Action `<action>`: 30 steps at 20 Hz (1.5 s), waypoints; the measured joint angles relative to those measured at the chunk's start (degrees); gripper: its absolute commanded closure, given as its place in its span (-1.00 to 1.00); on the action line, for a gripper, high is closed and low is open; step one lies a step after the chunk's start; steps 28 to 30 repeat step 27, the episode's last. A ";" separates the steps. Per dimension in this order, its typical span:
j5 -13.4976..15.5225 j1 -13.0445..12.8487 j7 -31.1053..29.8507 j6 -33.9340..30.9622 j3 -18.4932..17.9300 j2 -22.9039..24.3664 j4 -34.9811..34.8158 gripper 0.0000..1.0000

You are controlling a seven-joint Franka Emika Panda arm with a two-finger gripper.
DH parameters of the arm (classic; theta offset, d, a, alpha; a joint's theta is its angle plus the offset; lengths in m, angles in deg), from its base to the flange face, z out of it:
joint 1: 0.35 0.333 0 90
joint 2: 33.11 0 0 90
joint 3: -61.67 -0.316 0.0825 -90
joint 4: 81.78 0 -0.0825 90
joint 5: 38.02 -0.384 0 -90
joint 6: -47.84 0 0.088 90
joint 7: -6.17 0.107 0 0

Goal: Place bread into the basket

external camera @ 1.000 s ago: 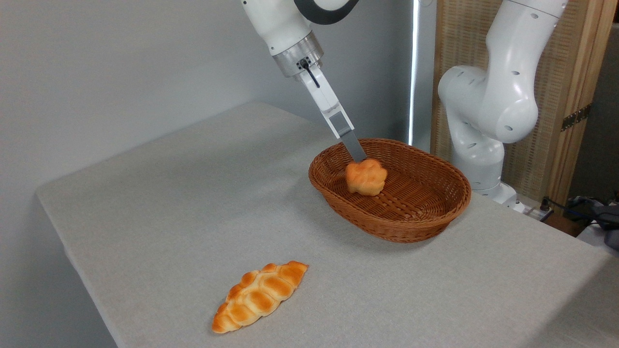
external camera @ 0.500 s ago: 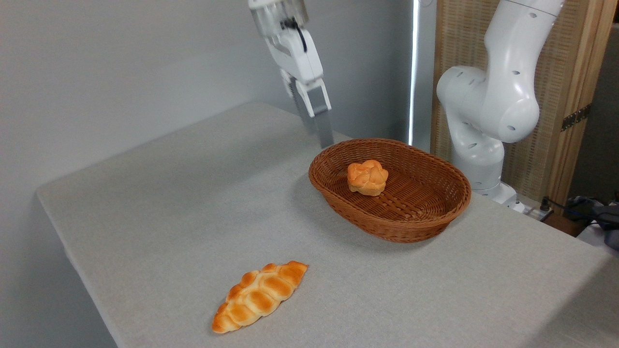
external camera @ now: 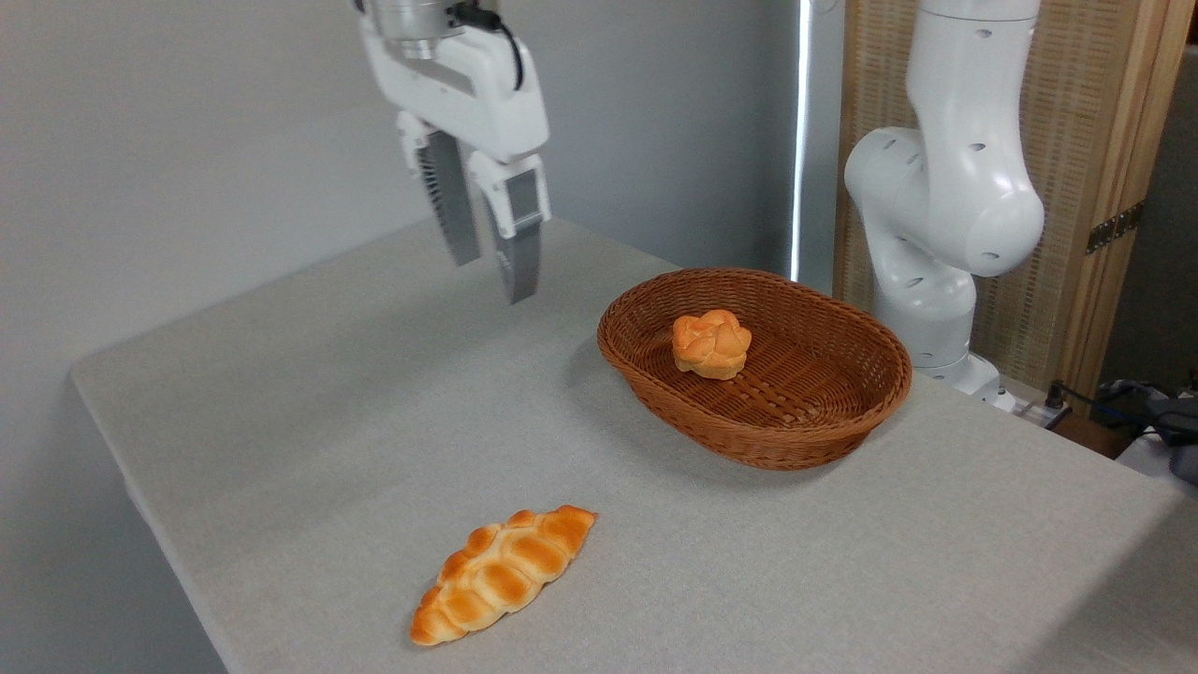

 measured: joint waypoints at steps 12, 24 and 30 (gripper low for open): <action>2.40 9.06 -3.17 -0.03 5.32 -5.93 7.86 -1.00; 1.59 12.05 -3.17 -0.06 9.60 -5.93 7.87 -1.00; 1.58 12.22 -3.17 -0.07 9.60 -5.93 7.87 -1.00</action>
